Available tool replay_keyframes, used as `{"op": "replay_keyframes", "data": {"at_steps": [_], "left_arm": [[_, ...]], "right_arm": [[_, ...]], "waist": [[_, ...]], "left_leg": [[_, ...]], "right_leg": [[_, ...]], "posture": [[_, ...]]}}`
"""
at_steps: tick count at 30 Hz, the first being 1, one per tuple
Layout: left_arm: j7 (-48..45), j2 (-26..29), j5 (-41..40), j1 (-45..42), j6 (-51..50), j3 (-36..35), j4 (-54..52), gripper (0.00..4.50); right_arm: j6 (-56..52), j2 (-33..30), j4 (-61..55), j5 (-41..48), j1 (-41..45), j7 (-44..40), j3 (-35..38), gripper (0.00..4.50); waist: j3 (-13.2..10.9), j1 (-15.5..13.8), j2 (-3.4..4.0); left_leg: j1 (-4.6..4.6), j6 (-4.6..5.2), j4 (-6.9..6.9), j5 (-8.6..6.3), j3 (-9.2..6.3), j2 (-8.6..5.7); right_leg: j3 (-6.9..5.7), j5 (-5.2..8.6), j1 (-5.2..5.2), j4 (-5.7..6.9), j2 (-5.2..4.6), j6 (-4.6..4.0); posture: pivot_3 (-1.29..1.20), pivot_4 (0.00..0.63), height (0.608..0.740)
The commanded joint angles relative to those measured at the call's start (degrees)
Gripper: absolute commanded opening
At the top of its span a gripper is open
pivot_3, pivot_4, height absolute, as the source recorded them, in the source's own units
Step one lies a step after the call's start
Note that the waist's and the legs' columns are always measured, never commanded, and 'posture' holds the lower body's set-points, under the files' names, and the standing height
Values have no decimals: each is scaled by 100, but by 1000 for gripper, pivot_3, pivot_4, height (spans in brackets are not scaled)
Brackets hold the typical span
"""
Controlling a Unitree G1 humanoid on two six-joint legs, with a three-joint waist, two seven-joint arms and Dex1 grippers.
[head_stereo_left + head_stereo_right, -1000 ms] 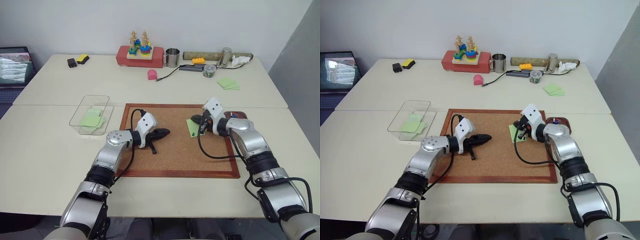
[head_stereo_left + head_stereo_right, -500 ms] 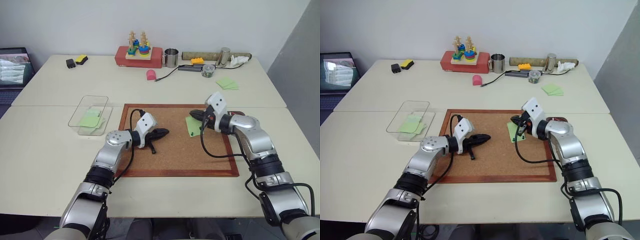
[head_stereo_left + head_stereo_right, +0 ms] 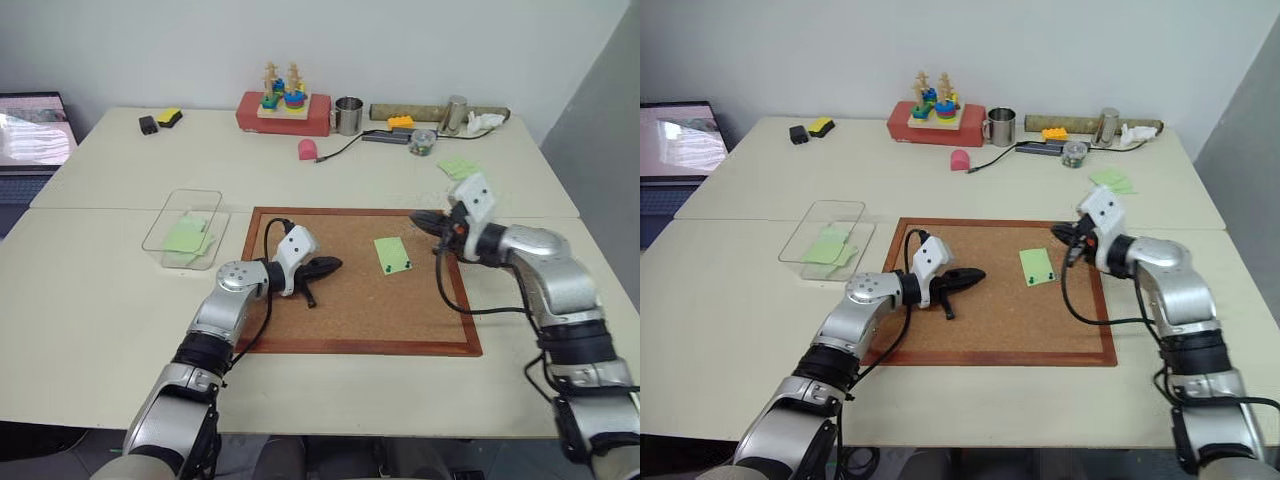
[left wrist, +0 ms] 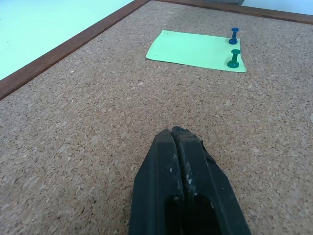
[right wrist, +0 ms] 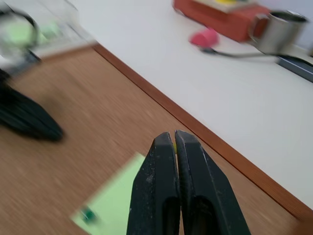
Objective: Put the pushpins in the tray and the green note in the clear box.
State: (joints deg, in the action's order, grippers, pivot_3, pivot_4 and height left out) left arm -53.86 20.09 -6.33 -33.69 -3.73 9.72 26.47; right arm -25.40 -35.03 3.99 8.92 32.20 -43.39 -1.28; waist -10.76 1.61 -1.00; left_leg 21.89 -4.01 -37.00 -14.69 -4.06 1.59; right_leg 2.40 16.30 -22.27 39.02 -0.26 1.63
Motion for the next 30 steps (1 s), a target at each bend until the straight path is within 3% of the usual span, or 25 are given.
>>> {"op": "replay_keyframes", "data": {"at_steps": [1,12,23,30], "left_arm": [[-51,-7,133,109,-22,140,84,0],[-78,-42,156,36,58,153,179,0],[-72,-9,157,41,103,125,206,0],[-78,13,156,44,111,108,206,0]], "right_arm": [[213,-385,-122,-505,-301,382,119,11],[683,-609,583,-1264,-574,1034,69,11],[761,-533,788,-1242,-487,950,66,2072],[600,-634,459,-1021,-440,799,285,2072]], "waist": [[0,7,0],[2,10,3],[2,10,3],[2,10,3]], "left_leg": [[0,0,0,0,0,0],[-2,0,-1,0,4,0],[-2,0,-1,0,4,0],[-2,0,-1,0,4,0]], "right_leg": [[-1,0,0,0,0,0],[4,0,1,1,1,0],[4,0,1,2,0,0],[4,0,1,2,0,0]], "posture": [[0,150,740],[0,150,740],[0,150,740],[0,150,740]]}}
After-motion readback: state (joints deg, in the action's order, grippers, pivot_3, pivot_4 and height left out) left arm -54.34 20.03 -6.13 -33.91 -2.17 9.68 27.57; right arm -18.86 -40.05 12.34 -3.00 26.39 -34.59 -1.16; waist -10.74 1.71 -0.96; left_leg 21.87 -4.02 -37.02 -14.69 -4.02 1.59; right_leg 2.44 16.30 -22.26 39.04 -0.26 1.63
